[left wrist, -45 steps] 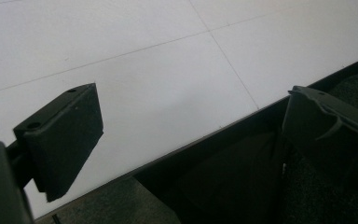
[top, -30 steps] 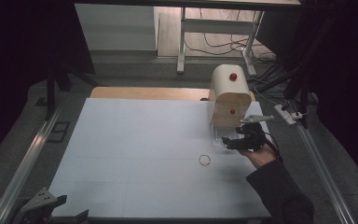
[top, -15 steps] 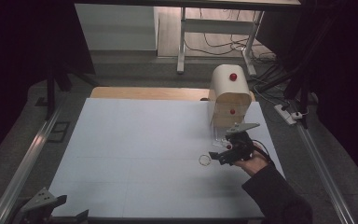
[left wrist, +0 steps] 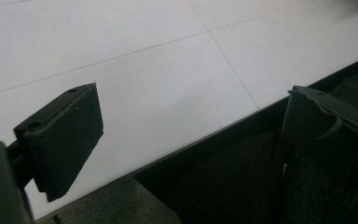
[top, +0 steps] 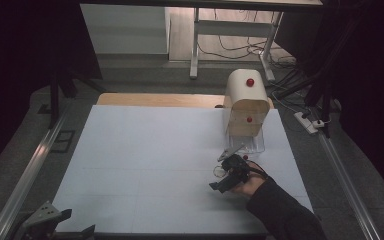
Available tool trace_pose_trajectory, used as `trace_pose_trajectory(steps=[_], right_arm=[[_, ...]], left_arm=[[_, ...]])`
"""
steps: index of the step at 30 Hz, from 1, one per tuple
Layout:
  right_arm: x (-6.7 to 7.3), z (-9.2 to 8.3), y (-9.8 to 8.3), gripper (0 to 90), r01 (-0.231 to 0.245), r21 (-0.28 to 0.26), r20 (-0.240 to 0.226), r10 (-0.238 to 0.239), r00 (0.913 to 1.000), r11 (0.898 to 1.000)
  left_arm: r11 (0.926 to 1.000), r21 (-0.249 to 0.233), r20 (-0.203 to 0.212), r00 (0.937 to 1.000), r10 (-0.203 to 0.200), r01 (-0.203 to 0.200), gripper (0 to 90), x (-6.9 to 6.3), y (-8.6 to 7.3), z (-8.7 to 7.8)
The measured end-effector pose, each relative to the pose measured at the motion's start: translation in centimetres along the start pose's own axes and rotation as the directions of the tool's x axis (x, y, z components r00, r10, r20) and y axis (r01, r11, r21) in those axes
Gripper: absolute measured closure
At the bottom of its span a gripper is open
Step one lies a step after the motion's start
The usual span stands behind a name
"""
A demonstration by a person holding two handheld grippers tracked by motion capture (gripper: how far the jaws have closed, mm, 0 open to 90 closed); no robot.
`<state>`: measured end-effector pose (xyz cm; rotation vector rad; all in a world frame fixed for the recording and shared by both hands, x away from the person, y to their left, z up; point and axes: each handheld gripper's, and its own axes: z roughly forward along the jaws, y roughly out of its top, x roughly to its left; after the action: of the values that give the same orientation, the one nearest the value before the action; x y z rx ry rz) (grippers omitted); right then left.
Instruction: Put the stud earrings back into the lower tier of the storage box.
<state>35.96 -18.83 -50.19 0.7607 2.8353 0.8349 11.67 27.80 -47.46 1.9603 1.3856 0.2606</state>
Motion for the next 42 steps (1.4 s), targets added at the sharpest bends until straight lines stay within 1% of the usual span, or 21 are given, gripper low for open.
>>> trace_pose_trajectory(steps=[1, 2, 3, 4, 5, 6, 7, 10, 12, 13, 14, 15, 16, 20, 21, 24, 26, 28, 34, 42], right_arm=[[-0.1, 0.3, 0.0, 13.5, 0.008, 0.008, -0.001, -0.008, 1.0, 1.0], [-0.2, 0.5, -0.1, 19.4, 0.006, 0.013, 0.0, -0.006, 1.0, 1.0], [-0.4, 0.7, -0.1, 27.5, 0.004, 0.022, -0.001, -0.004, 1.0, 1.0], [-0.7, 0.8, -0.2, 42.9, 0.019, 0.03, 0.011, -0.019, 0.9998, 0.999], [-0.7, 0.8, -0.2, 42.9, 0.019, 0.03, 0.011, -0.019, 0.9998, 0.999], [-0.8, 0.6, -0.2, 52.7, 0.052, 0.043, 0.043, -0.054, 0.9976, 0.998], [-1.0, 0.4, -0.1, 60.0, 0.074, 0.062, 0.036, -0.076, 0.9964, 0.995], [-0.9, 0.3, 0.0, 71.3, 0.072, 0.088, 0.044, -0.076, 0.9961, 0.994], [-0.6, 0.3, 0.2, 86.5, 0.084, 0.111, 0.049, -0.089, 0.9948, 0.99], [-0.4, 0.3, 0.2, 87.0, 0.093, 0.118, 0.053, -0.1, 0.9936, 0.989], [-0.3, 0.3, 0.3, 87.1, 0.09, 0.121, 0.057, -0.097, 0.9936, 0.989], [-0.4, 0.3, 0.4, 87.3, 0.074, 0.125, 0.053, -0.082, 0.9953, 0.989], [-0.5, 0.3, 0.4, 87.3, 0.068, 0.125, 0.048, -0.075, 0.996, 0.99], [-0.6, 0.2, 0.3, 88.1, 0.051, 0.116, 0.036, -0.056, 0.9978, 0.992], [-0.7, 0.2, 0.3, 88.1, 0.046, 0.106, 0.028, -0.05, 0.9984, 0.993], [-0.7, 0.0, 0.3, 88.1, 0.033, 0.099, 0.023, -0.035, 0.9991, 0.995], [-0.7, -0.3, 0.4, 88.1, 0.024, 0.08, 0.024, -0.026, 0.9994, 0.997], [-0.8, -0.7, 0.5, 88.2, 0.009, 0.056, 0.015, -0.01, 0.9998, 0.998], [-0.8, -1.7, 0.6, 88.1, -0.006, 0.009, 0.013, 0.006, 0.9999, 1.0], [-0.6, -3.1, 1.0, 88.1, -0.001, -0.064, 0.01, 0.001, 0.9999, 0.998]], left_arm=[[1.0, 0.0, 0.0, 1.0, 0.001, -0.001, 5.6, 0.0, 0.0, 0.0], [1.0, 0.0, 0.0, 1.0, 0.001, -0.001, 5.6, 0.0, 0.0, 0.0], [1.0, 0.0, 0.0, 1.0, 0.002, -0.002, 5.6, 0.0, 0.0, 0.0], [1.0, 0.0, 0.0, 1.0, 0.002, -0.002, 5.7, 0.0, 0.0, 0.0], [1.0, -0.001, 0.001, 1.0, 0.001, -0.001, 5.7, 0.0, 0.0, 0.0], [1.0, -0.001, 0.0, 1.0, 0.002, -0.002, 5.6, 0.0, 0.0, 0.0], [1.0, 0.0, 0.0, 1.0, 0.002, -0.002, 5.6, 0.0, 0.0, 0.0], [1.0, -0.002, 0.002, 1.0, 0.002, -0.002, 5.7, 0.0, -0.1, -0.1], [1.0, -0.001, 0.0, 1.0, 0.002, -0.002, 5.6, 0.0, -0.1, -0.1], [1.0, -0.001, 0.0, 1.0, 0.002, -0.002, 5.7, 0.0, -0.1, -0.1], [1.0, -0.001, -0.001, 1.0, 0.002, -0.002, 5.7, 0.0, -0.1, -0.1], [1.0, 0.0, -0.002, 1.0, 0.002, -0.002, 5.7, 0.0, -0.1, -0.1], [1.0, 0.001, -0.003, 1.0, 0.001, -0.001, 5.7, 0.0, -0.1, -0.1], [1.0, 0.001, -0.002, 1.0, 0.0, 0.0, 5.7, 0.0, -0.1, -0.1], [1.0, 0.001, -0.002, 1.0, 0.0, 0.0, 5.7, 0.0, -0.1, -0.1], [1.0, 0.001, -0.002, 1.0, 0.001, -0.001, 5.7, 0.0, -0.1, -0.1], [1.0, 0.0, -0.002, 1.0, 0.002, -0.002, 5.7, 0.0, -0.1, -0.1], [1.0, 0.0, -0.001, 1.0, 0.001, -0.001, 5.7, 0.0, -0.1, 0.0], [1.0, 0.001, -0.002, 1.0, 0.001, -0.001, 5.7, 0.0, 0.0, 0.0], [1.0, 0.0, 0.0, 1.0, -0.001, 0.001, 5.7, 0.0, 0.0, 0.0]])
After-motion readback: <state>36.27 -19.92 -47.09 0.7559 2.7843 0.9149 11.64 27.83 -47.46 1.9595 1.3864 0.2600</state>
